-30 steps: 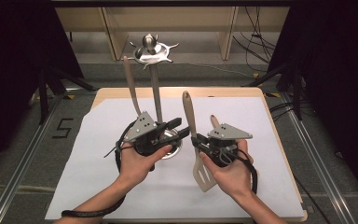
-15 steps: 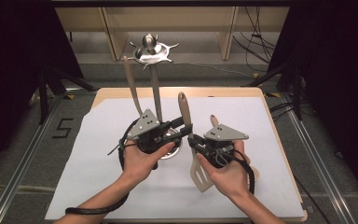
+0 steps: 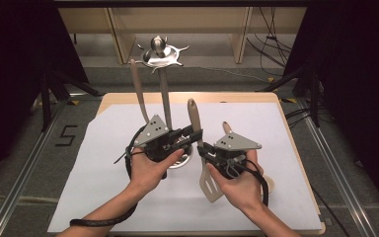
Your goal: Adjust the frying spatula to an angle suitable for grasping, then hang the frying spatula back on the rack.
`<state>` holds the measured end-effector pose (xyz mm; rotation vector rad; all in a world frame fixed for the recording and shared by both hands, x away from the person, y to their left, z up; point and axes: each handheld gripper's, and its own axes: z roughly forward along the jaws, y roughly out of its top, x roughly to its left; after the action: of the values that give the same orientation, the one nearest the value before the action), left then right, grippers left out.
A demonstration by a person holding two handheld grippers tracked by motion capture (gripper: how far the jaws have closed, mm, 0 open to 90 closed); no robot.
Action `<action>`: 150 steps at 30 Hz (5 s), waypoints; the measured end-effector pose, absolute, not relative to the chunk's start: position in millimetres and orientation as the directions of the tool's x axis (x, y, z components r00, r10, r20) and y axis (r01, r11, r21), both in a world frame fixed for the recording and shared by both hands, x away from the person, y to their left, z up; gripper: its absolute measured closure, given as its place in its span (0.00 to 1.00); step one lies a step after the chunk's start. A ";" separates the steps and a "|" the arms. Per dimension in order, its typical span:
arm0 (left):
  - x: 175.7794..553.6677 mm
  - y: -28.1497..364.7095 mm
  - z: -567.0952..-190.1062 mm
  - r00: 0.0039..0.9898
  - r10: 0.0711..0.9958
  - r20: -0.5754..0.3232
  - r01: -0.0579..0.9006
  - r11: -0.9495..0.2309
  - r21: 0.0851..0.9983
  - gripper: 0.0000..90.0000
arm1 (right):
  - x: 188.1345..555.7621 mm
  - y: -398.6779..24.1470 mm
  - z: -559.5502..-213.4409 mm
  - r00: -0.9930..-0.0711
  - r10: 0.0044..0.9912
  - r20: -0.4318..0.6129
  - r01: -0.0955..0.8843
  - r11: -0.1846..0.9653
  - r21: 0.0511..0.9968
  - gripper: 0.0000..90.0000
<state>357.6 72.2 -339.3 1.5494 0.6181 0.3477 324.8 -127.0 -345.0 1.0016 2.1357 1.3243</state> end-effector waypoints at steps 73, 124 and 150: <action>355.6 138.5 -294.3 0.819 0.569 -0.067 0.079 0.004 0.997 0.84 | 349.5 -213.5 -395.0 -0.482 0.871 0.093 0.517 0.197 0.833 0.62; 374.6 160.3 -276.7 0.833 0.545 -0.095 0.119 -0.009 0.993 0.84 | 350.6 -213.9 -392.7 -0.502 0.863 0.063 0.471 0.212 0.856 0.61; 386.0 167.7 -278.0 0.849 0.492 -0.191 0.187 0.057 0.981 0.83 | 350.4 -214.6 -391.6 -0.507 0.859 0.076 0.477 0.206 0.854 0.61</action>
<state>386.0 167.7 -278.0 1.5193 0.5627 0.2506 350.4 -214.6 -391.6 1.2405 2.0691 1.2296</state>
